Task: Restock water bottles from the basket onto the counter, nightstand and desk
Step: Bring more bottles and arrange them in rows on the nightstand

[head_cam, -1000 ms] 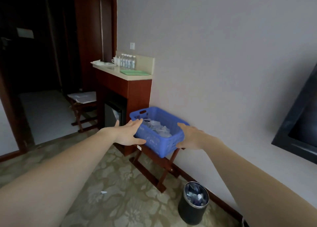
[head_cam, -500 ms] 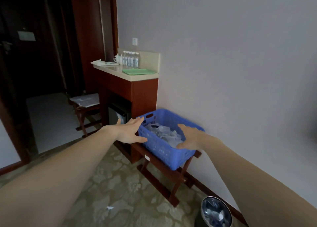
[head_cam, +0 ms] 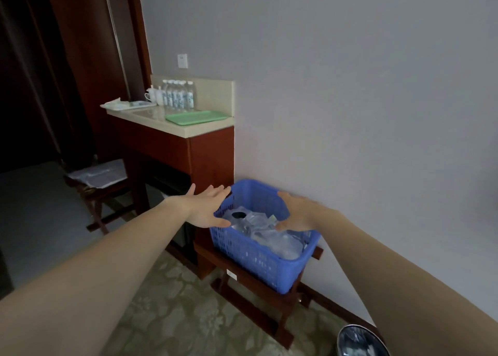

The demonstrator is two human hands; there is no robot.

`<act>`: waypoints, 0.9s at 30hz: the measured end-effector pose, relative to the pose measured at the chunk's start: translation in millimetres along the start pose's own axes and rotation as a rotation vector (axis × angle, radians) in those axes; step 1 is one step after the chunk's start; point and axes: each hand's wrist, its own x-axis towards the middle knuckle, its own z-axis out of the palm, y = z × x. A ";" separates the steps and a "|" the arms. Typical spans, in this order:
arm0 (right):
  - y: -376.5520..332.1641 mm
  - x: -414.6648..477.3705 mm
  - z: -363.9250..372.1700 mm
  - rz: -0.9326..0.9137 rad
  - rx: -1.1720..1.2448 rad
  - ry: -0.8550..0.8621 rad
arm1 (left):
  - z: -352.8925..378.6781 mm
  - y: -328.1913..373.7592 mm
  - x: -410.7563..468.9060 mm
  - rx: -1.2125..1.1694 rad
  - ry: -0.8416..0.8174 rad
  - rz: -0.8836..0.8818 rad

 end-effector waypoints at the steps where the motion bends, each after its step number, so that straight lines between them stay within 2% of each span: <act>1: 2.2 7.5 -0.6 0.010 -0.006 0.005 | -0.9 -2.7 9.1 0.040 0.008 0.007; 7: 21.0 67.6 -11.6 0.055 -0.028 -0.003 | -8.4 -18.5 80.8 0.187 0.048 0.065; 19: 88.7 206.9 -51.1 0.076 -0.012 -0.060 | -50.6 -36.9 241.8 0.169 0.027 0.114; 27: 120.3 270.4 -43.9 0.099 -0.012 -0.125 | -49.4 -38.8 305.8 0.120 -0.043 0.141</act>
